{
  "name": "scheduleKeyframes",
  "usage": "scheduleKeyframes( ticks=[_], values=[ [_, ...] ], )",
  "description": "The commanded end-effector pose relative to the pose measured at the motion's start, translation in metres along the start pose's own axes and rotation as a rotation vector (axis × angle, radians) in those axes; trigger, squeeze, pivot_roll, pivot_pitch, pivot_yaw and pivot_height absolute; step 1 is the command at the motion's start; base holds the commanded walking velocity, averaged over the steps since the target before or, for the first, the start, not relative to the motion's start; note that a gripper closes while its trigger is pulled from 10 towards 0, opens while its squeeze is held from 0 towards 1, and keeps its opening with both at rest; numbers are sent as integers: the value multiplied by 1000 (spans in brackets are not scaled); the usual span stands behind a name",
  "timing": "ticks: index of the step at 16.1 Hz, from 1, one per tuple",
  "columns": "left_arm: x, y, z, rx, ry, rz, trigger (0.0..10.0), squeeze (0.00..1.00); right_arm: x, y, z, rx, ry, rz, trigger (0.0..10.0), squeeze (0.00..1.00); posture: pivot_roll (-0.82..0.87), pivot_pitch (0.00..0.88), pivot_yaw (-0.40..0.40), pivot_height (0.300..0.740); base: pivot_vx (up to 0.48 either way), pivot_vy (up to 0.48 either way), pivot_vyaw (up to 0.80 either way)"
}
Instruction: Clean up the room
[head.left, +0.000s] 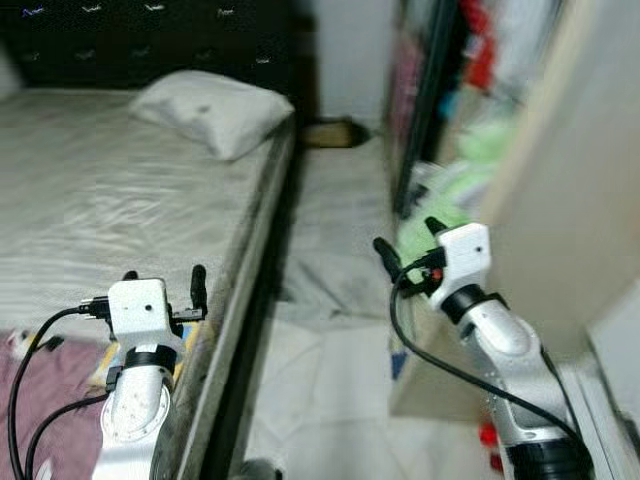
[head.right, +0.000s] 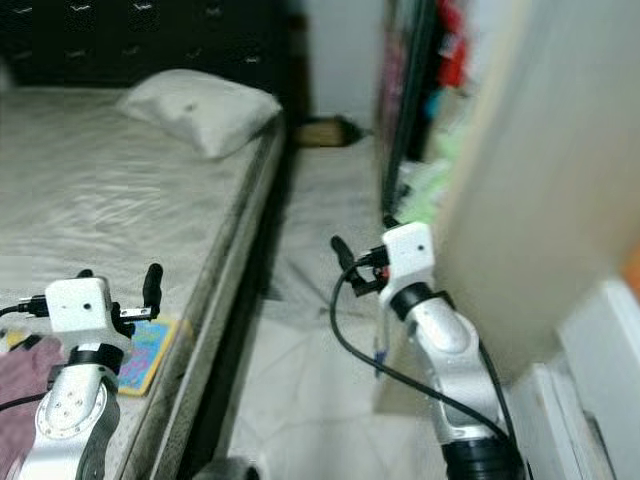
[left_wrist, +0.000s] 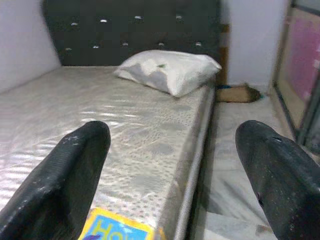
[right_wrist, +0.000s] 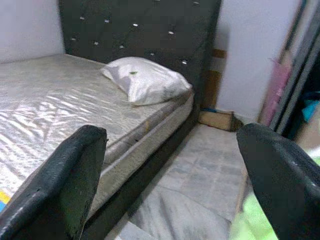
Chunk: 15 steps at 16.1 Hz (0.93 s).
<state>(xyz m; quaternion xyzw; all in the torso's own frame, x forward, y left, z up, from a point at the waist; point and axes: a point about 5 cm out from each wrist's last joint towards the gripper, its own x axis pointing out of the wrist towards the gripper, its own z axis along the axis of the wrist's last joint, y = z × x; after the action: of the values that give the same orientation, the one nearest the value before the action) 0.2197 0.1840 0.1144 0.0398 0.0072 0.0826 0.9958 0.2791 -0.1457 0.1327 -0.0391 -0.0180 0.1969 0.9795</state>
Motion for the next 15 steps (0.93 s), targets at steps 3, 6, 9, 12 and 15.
scheduleKeyframes(
  ticks=[3, 6, 9, 12, 15],
  values=[
    [3, 1, 0, -2, 1, 15, 10000, 0, 9, 5, 7, 1, -28, 13, 10000, 0, -24, 0, -28, 740, 0, 0, 800],
    [3, 2, 2, 1, -7, 60, 10000, 0, 13, 4, 9, -5, -40, -8, 10000, 0, -21, 0, -29, 740, 0, 0, 800],
    [11, 5, 10, 108, -23, 222, 10000, 0, 15, 3, 8, -5, -43, -20, 10000, 0, -15, 0, -24, 740, 0, 0, 800],
    [29, 5, 14, 132, -42, 260, 10000, 0, 19, 9, 7, 3, -47, -12, 10000, 0, 0, 0, -31, 740, 0, 0, 800],
    [36, 6, 11, 130, -43, 234, 10000, 0, 24, 9, 11, -2, -65, -10, 10000, 0, -16, 0, -28, 740, 0, 0, 800]
  ],
)
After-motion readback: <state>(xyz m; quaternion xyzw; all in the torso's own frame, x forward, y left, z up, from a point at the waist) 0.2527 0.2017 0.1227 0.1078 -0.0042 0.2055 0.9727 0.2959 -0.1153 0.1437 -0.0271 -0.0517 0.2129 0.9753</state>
